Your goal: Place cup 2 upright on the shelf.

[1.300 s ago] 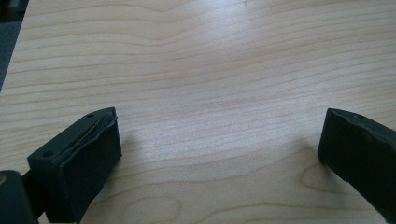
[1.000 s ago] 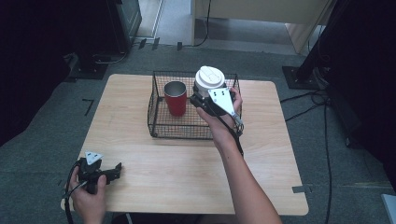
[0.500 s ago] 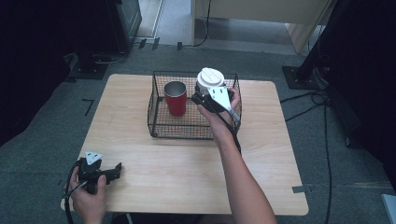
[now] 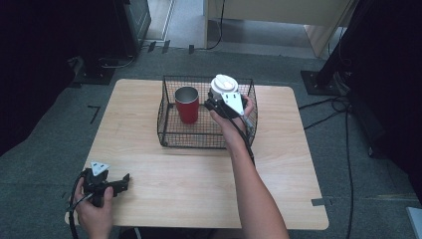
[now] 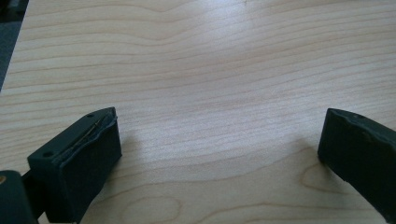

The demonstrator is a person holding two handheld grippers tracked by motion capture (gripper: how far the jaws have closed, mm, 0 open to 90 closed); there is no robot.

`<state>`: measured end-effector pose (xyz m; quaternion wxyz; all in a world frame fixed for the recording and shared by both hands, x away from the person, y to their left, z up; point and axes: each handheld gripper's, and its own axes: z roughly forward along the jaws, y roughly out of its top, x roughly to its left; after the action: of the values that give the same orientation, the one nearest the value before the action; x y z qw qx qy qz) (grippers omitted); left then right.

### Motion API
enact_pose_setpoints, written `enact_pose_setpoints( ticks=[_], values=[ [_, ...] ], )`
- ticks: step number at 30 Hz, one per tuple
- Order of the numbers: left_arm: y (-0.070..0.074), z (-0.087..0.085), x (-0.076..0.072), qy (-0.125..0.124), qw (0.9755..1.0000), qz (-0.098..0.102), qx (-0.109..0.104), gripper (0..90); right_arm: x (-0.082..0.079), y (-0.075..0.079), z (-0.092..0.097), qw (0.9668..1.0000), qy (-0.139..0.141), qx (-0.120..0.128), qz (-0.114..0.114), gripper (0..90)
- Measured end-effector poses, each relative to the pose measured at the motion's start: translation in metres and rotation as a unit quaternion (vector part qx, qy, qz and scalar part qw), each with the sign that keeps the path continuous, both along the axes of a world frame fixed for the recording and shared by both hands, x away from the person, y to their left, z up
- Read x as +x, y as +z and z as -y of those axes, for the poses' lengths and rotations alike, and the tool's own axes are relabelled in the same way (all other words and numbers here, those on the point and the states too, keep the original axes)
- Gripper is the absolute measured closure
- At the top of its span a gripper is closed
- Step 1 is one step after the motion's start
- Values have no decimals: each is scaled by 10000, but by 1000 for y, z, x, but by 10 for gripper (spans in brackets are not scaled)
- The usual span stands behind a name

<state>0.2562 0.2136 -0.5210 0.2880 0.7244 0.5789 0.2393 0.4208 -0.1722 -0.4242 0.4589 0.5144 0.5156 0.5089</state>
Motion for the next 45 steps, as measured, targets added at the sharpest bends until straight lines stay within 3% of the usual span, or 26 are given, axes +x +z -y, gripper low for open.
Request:
enact_pose_setpoints(
  ticks=[9,20,24,32,39,45],
  values=[
    [0,0,0,-1,10000,-2,-2,0,10,-15,2,9995,-112,-49,-301,158],
    [0,0,0,1,10000,0,-2,0,14,-23,-1,9983,-157,-101,-556,157],
    [0,0,0,0,10000,0,-1,0,15,-25,1,9971,-304,-80,-689,157],
    [0,0,0,1,10000,0,-2,0,14,-24,2,9969,-234,-108,-742,148],
    [0,0,0,1,10000,-8,2,0,13,-22,3,9967,-29,-27,-815,35],
    [0,0,0,1,10000,-7,0,0,11,-18,3,9976,-116,49,-688,7]
  ],
)
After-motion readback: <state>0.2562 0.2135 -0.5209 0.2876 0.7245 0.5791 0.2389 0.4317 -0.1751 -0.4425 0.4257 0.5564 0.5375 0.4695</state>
